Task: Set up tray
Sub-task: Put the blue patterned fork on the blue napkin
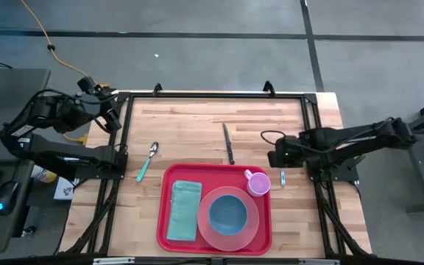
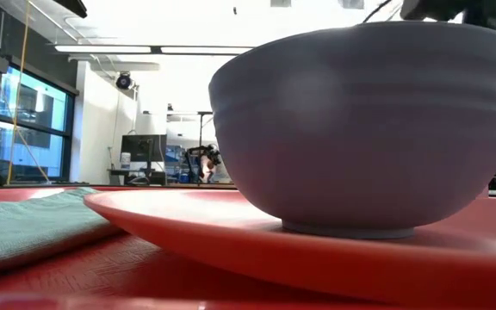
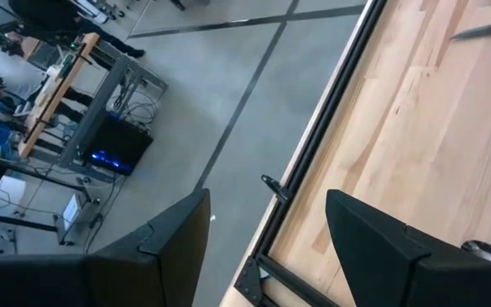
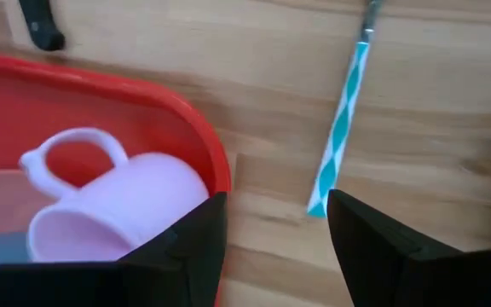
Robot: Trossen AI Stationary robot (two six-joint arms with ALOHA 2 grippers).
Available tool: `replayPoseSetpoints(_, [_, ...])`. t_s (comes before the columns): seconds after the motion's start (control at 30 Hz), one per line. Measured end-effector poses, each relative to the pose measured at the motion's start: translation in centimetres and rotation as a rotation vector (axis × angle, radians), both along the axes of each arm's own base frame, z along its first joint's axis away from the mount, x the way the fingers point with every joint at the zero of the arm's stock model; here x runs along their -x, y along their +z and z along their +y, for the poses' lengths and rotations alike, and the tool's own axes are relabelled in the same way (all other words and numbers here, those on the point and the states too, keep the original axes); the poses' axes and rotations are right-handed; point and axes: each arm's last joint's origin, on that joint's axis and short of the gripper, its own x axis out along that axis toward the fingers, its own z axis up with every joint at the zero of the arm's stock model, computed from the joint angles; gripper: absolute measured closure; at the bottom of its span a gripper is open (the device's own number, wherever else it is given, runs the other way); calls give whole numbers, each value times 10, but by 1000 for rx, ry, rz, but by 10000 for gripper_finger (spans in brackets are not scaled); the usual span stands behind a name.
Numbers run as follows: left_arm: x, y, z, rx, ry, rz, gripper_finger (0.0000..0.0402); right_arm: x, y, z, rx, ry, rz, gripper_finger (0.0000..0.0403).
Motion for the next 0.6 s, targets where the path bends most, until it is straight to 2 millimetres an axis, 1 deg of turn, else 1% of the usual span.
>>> replayPoseSetpoints(0.13, [0, 0, 0, 8, -9, -1, 137, 4, -22, 0, -12, -48, 28, 222])
replayPoseSetpoints(0.23, [0, 0, 0, 10, -11, -1, 137, 9, -32, -1, -10, -67, 61, 222])
replayPoseSetpoints(0.6, [0, 0, -1, 20, -18, -8, 137, 15, -47, -2, 13, -80, 94, 222])
